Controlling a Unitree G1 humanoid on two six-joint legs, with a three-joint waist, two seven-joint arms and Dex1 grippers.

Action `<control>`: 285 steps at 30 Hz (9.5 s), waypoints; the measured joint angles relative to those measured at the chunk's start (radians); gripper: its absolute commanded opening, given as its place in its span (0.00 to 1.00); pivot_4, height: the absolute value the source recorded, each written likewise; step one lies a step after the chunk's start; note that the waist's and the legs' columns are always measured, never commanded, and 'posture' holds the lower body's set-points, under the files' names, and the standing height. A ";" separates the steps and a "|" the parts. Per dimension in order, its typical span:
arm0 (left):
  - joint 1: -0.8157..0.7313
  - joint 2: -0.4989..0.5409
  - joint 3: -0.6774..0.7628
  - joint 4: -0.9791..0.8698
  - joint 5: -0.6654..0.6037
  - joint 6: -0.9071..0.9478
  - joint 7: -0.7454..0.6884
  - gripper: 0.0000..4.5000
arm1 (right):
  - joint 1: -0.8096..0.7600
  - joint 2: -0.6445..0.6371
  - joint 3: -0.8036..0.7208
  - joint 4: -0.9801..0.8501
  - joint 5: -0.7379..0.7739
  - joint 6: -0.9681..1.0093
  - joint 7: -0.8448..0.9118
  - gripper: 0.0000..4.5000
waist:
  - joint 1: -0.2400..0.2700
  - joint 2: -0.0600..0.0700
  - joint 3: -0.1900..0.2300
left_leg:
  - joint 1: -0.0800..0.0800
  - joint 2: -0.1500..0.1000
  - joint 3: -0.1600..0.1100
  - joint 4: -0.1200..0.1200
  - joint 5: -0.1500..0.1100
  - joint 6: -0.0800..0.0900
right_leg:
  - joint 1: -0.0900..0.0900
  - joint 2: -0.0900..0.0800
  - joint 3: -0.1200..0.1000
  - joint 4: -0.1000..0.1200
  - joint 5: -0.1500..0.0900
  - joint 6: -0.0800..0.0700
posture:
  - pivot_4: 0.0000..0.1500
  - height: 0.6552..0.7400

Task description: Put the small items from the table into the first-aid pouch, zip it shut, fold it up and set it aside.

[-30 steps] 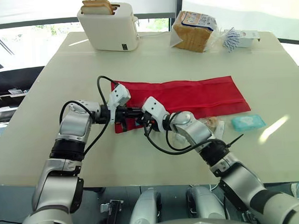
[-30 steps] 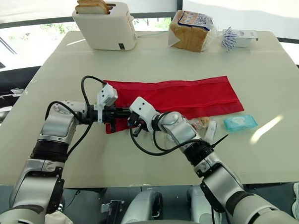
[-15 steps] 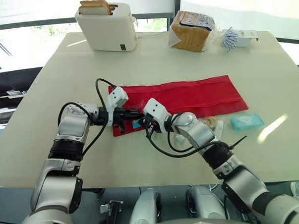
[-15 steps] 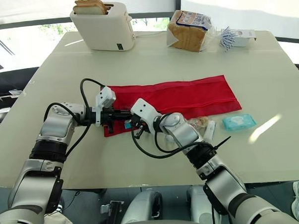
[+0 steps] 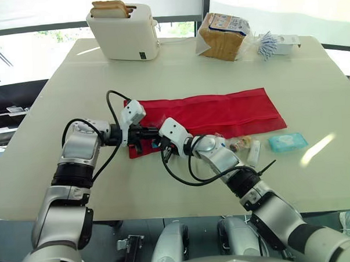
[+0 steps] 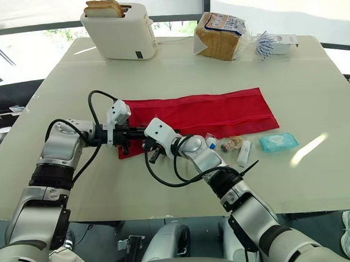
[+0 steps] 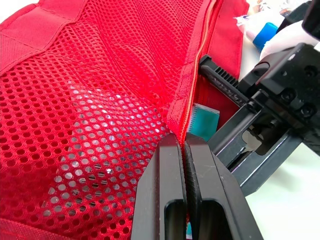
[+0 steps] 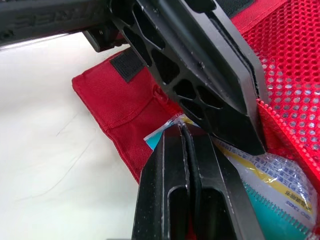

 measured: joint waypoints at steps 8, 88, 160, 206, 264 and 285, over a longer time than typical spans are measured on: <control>-0.002 0.003 -0.005 -0.022 -0.024 0.019 -0.005 0.00 | -0.003 -0.029 -0.013 0.005 -0.007 -0.036 0.018 0.13 | 0.004 0.000 0.000 | -0.001 0.000 0.000 0.000 0.000 0.000 | 0.000 -0.001 0.000 0.001 0.000 0.000 | 1.00 1.00; -0.032 0.077 0.041 0.215 0.006 -0.304 -0.024 0.40 | 0.863 -0.844 -1.000 -1.489 0.803 0.673 0.311 1.00 | 0.037 -0.001 0.000 | -0.002 0.001 0.000 0.001 -0.003 0.006 | 0.001 -0.001 -0.002 0.000 -0.001 -0.001 | 1.00 1.00; -0.042 -0.253 -0.091 -0.034 0.086 -0.034 0.281 0.00 | 0.102 -0.627 -0.157 -0.899 0.249 0.853 0.453 0.02 | 0.032 0.001 0.001 | 0.000 0.000 -0.004 0.004 -0.001 0.002 | 0.005 -0.007 -0.004 -0.001 -0.001 -0.001 | 1.00 1.00; -0.085 -0.250 -0.091 0.049 0.017 -0.064 0.163 0.00 | 0.139 -0.283 -0.328 -0.820 0.356 1.109 -0.179 0.46 | 0.013 0.002 0.001 | -0.002 -0.004 0.001 0.001 0.000 0.001 | -0.003 -0.002 0.000 0.005 -0.001 -0.001 | 1.00 1.00; -0.112 -0.128 -0.087 0.252 0.084 -0.414 0.076 0.00 | 1.078 -0.903 -1.234 -1.458 0.819 0.598 0.368 1.00 | 0.040 0.002 0.001 | 0.001 0.001 -0.002 0.001 -0.004 0.007 | 0.006 0.001 -0.003 -0.004 -0.001 -0.001 | 1.00 1.00; -0.154 -0.170 -0.092 0.259 0.086 -0.331 0.050 0.39 | 1.527 -0.748 -1.594 -1.501 0.932 0.417 0.398 1.00 | 0.059 0.001 0.000 | 0.002 0.001 -0.003 0.002 -0.004 0.007 | 0.009 0.000 -0.004 -0.006 -0.001 -0.001 | 1.00 1.00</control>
